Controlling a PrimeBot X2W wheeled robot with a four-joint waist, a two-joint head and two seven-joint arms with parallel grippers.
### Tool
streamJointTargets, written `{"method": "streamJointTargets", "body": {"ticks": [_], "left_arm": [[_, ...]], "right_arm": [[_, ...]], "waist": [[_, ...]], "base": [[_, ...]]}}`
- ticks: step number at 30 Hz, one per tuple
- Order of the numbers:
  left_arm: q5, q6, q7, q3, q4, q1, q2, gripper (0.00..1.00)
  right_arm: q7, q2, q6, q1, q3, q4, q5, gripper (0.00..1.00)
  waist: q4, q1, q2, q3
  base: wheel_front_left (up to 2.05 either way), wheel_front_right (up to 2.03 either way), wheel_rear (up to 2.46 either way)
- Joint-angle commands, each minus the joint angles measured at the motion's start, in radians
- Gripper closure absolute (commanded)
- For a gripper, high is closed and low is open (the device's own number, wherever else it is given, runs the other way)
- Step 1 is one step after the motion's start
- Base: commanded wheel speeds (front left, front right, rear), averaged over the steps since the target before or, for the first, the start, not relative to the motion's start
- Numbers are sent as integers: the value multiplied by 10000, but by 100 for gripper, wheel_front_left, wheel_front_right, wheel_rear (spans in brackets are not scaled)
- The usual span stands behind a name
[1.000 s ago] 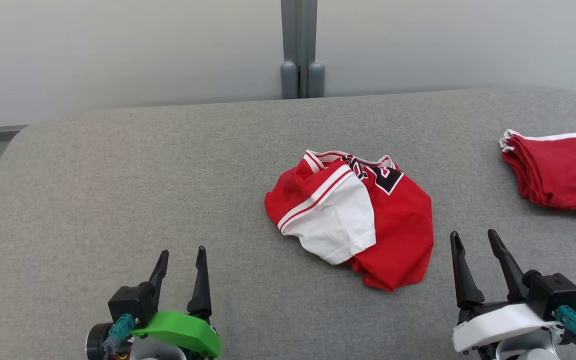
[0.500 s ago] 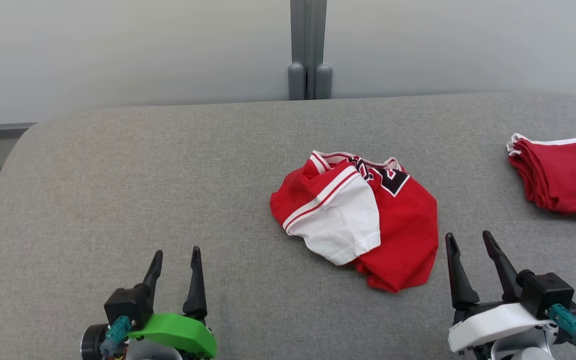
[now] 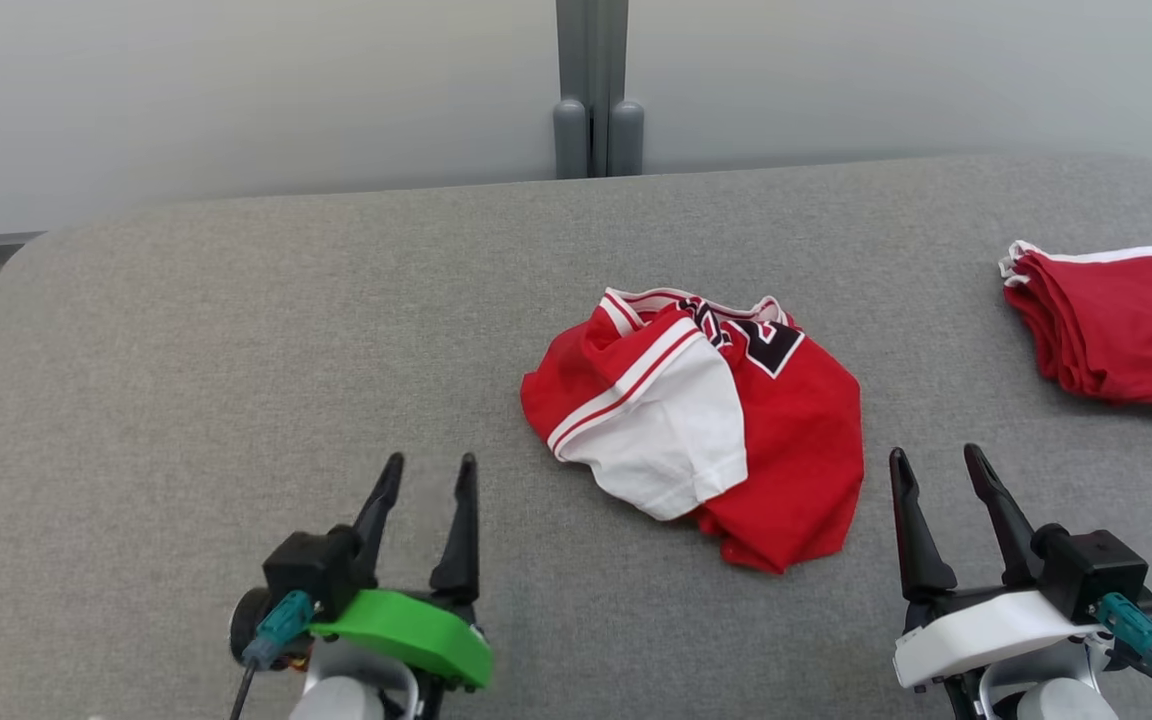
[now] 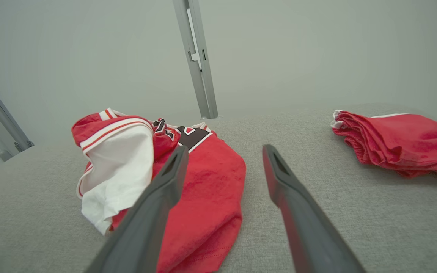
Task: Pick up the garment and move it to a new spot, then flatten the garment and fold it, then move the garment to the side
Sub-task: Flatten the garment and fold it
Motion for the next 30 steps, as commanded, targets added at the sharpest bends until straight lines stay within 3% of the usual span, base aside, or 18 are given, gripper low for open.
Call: {"method": "streamJointTargets", "body": {"ticks": [1, 9, 15, 22, 23, 24, 25, 26, 30], "left_arm": [[-379, -97, 35, -371, -111, -352, -2, 0], [-2012, 124, 1077, -2450, 301, -2128, 24, 0], [-2536, 823, 1082, -2631, 1602, -3271, 20, 0], [-3006, 860, 656, -2664, 2776, -3983, 14, 0], [-3107, 788, 561, -2684, 2848, -4046, 16, 5], [-3146, 765, 477, -2714, 2880, -4109, 16, 47], [-3227, 715, 371, -2732, 2879, -4162, 17, 69], [-3287, 699, 310, -2778, 2856, -4182, 17, 100], [-3350, 669, 70, -2943, 2644, -4314, 17, 100]], "right_arm": [[-37, -26, 1, -133, 21, 4, -38, 0], [-46, -26, 1, -447, 178, 66, -44, 0], [-53, -22, 1, -652, 298, 66, 66, 0], [-56, -19, 1, -660, 194, -28, 121, 0], [-56, -22, 1, -646, 182, -38, 119, 0], [-57, -20, 1, -628, 171, -50, 122, 0], [-57, -20, 1, -594, 143, -61, 119, 0], [-57, -20, 1, -558, 110, -68, 110, 0], [-57, -19, 1, -449, 85, -70, 73, 0]], "waist": [[-187, 0, -1, 182], [-974, 0, -1, 661], [-1767, 0, -1, 1087], [-2316, 0, -1, 1317], [-2341, 0, -1, 1323], [-2352, 0, -1, 1320], [-2344, 0, -1, 1305], [-2316, 0, -1, 1284], [-2005, 0, -1, 1128]], "base": [[0, 0, 0], [0, 0, 0], [0, 0, 0], [0, 0, 0], [0, 0, 0], [0, 0, 0], [0, 0, 0], [0, 0, 0], [0, 0, 0]]}}
